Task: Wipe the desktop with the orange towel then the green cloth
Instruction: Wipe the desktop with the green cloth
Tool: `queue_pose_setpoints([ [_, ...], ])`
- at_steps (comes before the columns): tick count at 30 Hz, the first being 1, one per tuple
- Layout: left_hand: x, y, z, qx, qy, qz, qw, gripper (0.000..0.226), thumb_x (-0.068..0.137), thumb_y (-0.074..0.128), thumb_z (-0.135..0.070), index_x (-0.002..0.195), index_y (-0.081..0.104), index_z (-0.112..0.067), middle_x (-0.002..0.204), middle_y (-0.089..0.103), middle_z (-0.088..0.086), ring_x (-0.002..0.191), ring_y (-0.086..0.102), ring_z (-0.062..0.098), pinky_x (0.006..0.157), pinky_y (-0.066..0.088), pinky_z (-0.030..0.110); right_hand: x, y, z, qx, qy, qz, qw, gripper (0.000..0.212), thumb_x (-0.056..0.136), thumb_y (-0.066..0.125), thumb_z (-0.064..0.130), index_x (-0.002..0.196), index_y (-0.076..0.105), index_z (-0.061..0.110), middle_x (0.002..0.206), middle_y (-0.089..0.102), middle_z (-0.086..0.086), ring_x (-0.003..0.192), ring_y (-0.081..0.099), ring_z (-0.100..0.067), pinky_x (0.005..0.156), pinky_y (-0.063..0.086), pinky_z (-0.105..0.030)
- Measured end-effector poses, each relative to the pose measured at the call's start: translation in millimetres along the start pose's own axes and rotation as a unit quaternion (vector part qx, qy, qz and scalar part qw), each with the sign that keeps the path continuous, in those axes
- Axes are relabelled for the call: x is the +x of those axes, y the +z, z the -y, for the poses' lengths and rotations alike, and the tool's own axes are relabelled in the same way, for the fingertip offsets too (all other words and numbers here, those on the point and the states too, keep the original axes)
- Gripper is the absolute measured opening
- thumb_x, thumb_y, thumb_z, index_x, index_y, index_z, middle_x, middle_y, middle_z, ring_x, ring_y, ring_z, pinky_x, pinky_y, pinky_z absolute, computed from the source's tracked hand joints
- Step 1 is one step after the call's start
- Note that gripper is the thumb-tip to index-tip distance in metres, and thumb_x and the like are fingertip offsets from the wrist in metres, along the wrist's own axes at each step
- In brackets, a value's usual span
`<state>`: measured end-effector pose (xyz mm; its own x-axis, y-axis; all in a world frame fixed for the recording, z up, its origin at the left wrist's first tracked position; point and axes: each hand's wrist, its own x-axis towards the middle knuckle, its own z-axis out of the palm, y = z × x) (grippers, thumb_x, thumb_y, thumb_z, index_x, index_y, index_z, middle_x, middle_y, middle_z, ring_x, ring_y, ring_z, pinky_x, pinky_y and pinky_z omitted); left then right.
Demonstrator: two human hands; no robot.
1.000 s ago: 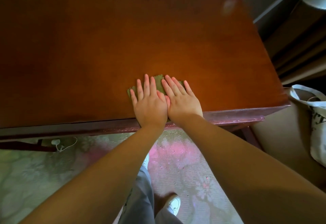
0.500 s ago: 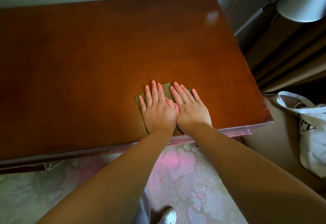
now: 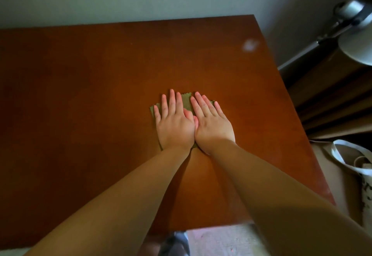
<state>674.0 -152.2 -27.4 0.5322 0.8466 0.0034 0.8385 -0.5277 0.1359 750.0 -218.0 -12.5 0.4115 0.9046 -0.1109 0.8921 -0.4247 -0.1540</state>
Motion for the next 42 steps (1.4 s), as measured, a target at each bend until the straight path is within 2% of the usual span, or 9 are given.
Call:
queue_pose_setpoints([
  [15,177,-1,4,0.011,-0.023,-0.023,0.999,0.055,0.101,0.015,-0.042,0.152,0.005,-0.022,0.160,0.000,0.001,0.147,-0.002,0.020,0.118,-0.002,0.041,178,-26,-18,-0.002,-0.031,0.001,1.000,0.051,0.102,0.002,0.034,0.151,-0.010,0.021,0.159,-0.016,0.004,0.145,-0.015,-0.011,0.115,-0.012,-0.030],
  [27,300,-4,3,0.005,-0.037,-0.048,0.998,0.055,0.101,0.022,-0.038,0.151,0.011,-0.019,0.160,0.008,0.001,0.147,0.004,0.020,0.120,0.003,0.042,299,-46,-33,0.014,-0.044,-0.003,0.999,0.051,0.103,0.006,0.030,0.152,-0.005,0.019,0.160,-0.012,0.003,0.146,-0.011,-0.010,0.118,-0.010,-0.032],
  [30,323,-4,-6,-0.012,-0.042,-0.071,0.996,0.050,0.100,0.027,-0.034,0.147,0.027,-0.017,0.154,0.027,0.004,0.144,0.017,0.022,0.120,0.005,0.041,317,-50,-43,0.025,-0.036,-0.003,0.999,0.051,0.103,0.008,0.030,0.152,-0.002,0.019,0.160,-0.008,0.005,0.146,-0.009,-0.009,0.118,-0.010,-0.032],
  [34,341,-5,-25,-0.005,-0.045,-0.088,0.995,0.041,0.099,0.029,-0.030,0.131,0.050,-0.015,0.135,0.050,0.009,0.131,0.037,0.025,0.118,0.013,0.041,330,-55,-59,0.029,-0.026,-0.009,0.999,0.051,0.103,0.010,0.029,0.153,0.006,0.018,0.161,0.004,0.003,0.147,-0.003,-0.011,0.119,-0.008,-0.033],
  [39,338,-3,-46,-0.017,-0.045,-0.092,0.995,0.041,0.098,0.031,-0.030,0.130,0.050,-0.014,0.132,0.052,0.009,0.129,0.038,0.024,0.116,0.011,0.040,325,-58,-77,0.030,-0.012,-0.016,0.999,0.050,0.103,0.011,0.029,0.152,0.008,0.019,0.160,0.008,0.004,0.147,-0.001,-0.011,0.119,-0.008,-0.034],
  [42,327,-1,-62,-0.034,-0.033,-0.084,0.995,0.046,0.099,0.028,-0.031,0.142,0.038,-0.016,0.146,0.040,0.006,0.139,0.026,0.022,0.118,0.005,0.040,312,-60,-93,0.024,0.001,-0.012,1.000,0.051,0.103,0.010,0.030,0.153,0.003,0.021,0.161,-0.001,0.005,0.147,-0.006,-0.010,0.119,-0.008,-0.034],
])
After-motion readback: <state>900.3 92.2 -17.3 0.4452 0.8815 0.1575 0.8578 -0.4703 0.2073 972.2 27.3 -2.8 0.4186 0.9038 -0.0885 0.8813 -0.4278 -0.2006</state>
